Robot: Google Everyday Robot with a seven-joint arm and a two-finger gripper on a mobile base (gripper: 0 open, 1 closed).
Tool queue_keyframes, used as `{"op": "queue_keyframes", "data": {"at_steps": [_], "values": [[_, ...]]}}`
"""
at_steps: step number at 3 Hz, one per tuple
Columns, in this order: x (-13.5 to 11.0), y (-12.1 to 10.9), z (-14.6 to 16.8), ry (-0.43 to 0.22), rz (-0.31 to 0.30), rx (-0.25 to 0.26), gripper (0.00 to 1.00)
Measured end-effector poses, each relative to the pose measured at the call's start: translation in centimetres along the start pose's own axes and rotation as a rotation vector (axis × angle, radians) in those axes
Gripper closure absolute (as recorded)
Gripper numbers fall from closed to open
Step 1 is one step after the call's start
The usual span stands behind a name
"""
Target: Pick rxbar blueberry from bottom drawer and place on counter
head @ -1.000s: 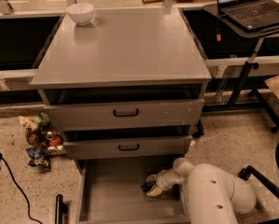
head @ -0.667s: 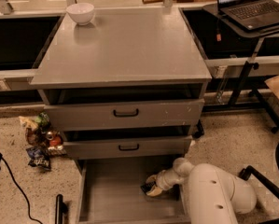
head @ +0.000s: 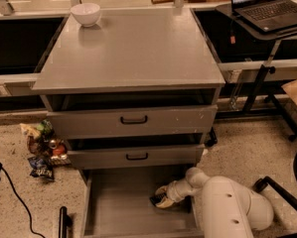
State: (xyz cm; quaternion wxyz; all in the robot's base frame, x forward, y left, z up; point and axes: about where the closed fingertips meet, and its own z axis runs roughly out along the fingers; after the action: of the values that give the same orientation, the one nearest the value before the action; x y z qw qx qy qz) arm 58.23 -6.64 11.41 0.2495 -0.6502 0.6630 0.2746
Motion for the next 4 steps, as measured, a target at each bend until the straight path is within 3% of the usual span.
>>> {"op": "queue_keyframes", "data": {"at_steps": [1, 2, 3, 4], "values": [[-3.0, 0.0, -2.6, -0.079, -0.082, -0.028, 1.00], [-8.6, -0.9, -8.7, -0.125, -0.195, -0.028, 1.00], [-8.6, -0.9, -8.7, -0.125, -0.195, -0.028, 1.00], [-10.6, 0.7, -9.5, -0.163, -0.223, -0.028, 1.00]]}}
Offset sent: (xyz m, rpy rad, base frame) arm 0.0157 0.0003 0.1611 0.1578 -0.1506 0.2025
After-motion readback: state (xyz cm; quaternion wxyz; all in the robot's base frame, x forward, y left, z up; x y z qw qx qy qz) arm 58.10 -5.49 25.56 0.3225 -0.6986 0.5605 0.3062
